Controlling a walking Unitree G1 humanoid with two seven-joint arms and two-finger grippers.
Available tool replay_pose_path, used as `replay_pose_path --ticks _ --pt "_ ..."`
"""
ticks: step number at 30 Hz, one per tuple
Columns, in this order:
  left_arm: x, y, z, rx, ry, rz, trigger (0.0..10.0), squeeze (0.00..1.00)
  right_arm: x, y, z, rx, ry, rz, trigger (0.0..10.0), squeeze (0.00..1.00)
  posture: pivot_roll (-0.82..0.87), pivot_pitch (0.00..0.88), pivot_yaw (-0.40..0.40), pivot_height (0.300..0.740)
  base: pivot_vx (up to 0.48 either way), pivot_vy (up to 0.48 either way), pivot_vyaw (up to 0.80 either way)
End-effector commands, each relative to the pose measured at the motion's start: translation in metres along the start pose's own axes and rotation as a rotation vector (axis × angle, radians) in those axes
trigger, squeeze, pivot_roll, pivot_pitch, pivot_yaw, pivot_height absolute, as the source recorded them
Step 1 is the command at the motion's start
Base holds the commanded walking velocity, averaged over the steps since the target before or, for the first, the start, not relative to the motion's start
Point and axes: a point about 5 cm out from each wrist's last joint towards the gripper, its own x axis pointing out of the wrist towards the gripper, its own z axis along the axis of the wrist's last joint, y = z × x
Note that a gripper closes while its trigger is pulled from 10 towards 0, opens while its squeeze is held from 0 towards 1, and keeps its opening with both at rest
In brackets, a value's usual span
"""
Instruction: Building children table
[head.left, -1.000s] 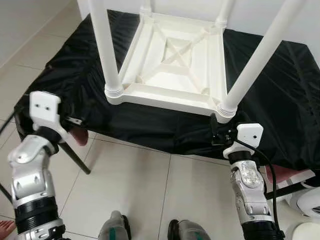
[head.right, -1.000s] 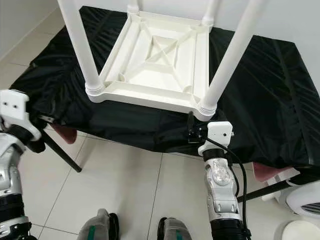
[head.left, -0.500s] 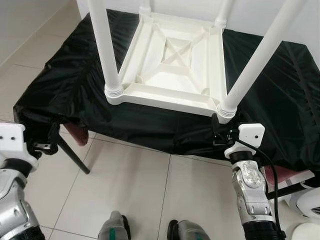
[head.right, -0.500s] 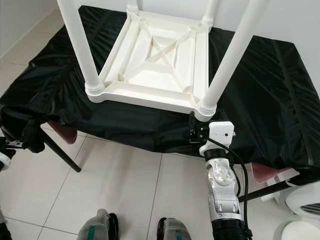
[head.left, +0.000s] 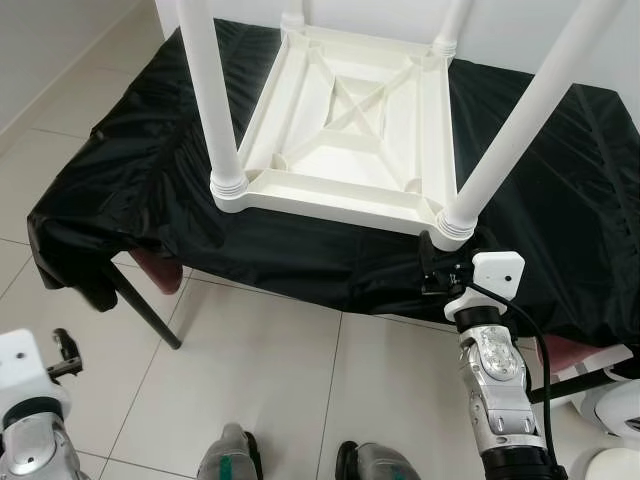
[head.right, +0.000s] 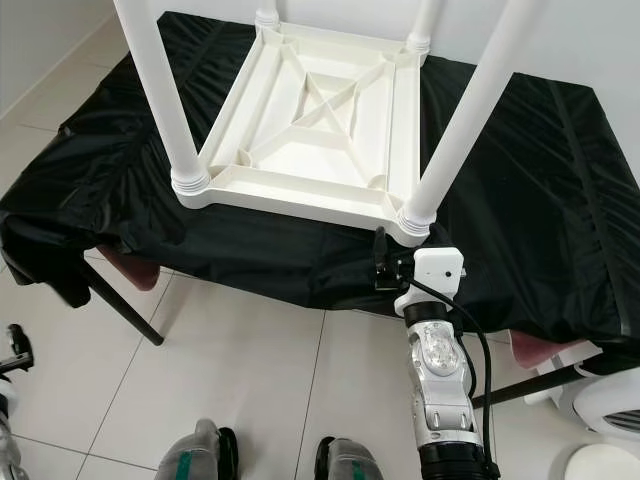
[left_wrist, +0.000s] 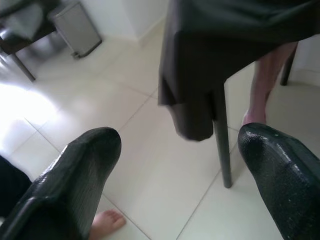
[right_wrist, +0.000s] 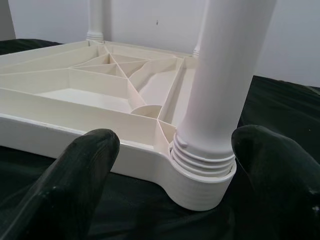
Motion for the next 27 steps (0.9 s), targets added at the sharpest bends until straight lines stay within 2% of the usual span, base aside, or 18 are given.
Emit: replay_pose_path --ticks 1,3,5,8,9,11,14,15,18,20,21,23,27 --pt "-0.017 -0.046 -0.009 -0.121 0.042 -0.112 10.0 0.0 -0.001 0.0 -0.002 0.003 0.004 -0.005 10.0 0.0 0.04 0.078 0.011 0.74 0.0 0.0 0.0" --pt "-0.02 -0.07 0.01 -0.078 -0.069 -0.285 10.0 0.0 -0.001 0.0 -0.002 0.002 0.004 -0.004 10.0 0.0 0.04 0.077 0.01 0.74 0.0 0.0 0.0" --pt "-0.02 -0.07 0.01 -0.078 -0.069 -0.285 10.0 0.0 -0.001 0.0 -0.002 0.002 0.004 -0.004 10.0 0.0 0.04 0.077 0.01 0.74 0.0 0.0 0.0" --pt "-0.022 -0.107 0.037 -0.062 -0.184 -0.557 10.0 0.0 0.001 0.0 -0.002 0.003 0.003 -0.005 10.0 0.0 0.05 0.076 0.008 0.74 0.0 0.0 0.0" --pt "-0.022 -0.107 0.037 -0.062 -0.184 -0.557 10.0 0.0 0.001 0.0 -0.002 0.003 0.003 -0.005 10.0 0.0 0.05 0.076 0.008 0.74 0.0 0.0 0.0" --pt "-0.02 -0.123 0.048 -0.032 -0.22 -0.633 10.0 0.0 0.001 0.0 -0.002 0.004 0.003 -0.006 10.0 0.0 0.05 0.077 0.006 0.74 0.0 0.0 0.0" --pt "-0.02 -0.123 0.048 -0.032 -0.22 -0.633 10.0 0.0 0.001 0.0 -0.002 0.004 0.003 -0.006 10.0 0.0 0.05 0.077 0.006 0.74 0.0 0.0 0.0" --pt "-0.016 -0.13 0.055 -0.021 -0.246 -0.645 10.0 0.0 0.001 0.0 -0.002 0.004 0.003 -0.007 10.0 0.0 0.05 0.078 0.006 0.74 0.0 0.0 0.0" --pt "-0.011 -0.135 0.061 -0.012 -0.268 -0.64 10.0 0.0 0.001 0.0 -0.003 0.003 0.004 -0.01 10.0 0.0 0.05 0.077 0.007 0.74 0.0 0.0 0.0" --pt "0.002 -0.159 0.089 -0.049 -0.323 -0.66 10.0 0.0 0.002 -0.002 -0.004 0.006 0.012 -0.033 10.0 0.0 0.04 0.074 0.006 0.74 0.0 0.0 0.0" --pt "0.002 -0.159 0.089 -0.049 -0.323 -0.66 10.0 0.0 0.002 -0.002 -0.004 0.006 0.012 -0.033 10.0 0.0 0.04 0.074 0.006 0.74 0.0 0.0 0.0" --pt "0.01 -0.174 0.112 -0.055 -0.376 -0.672 10.0 0.0 0.004 -0.003 -0.004 0.001 0.018 -0.049 10.0 0.0 0.02 0.065 0.009 0.74 0.0 0.0 0.0" --pt "0.014 -0.176 0.118 -0.06 -0.389 -0.673 10.0 0.0 0.005 -0.003 -0.003 0.002 0.017 -0.057 10.0 0.0 0.01 0.06 0.011 0.74 0.0 0.0 0.0"
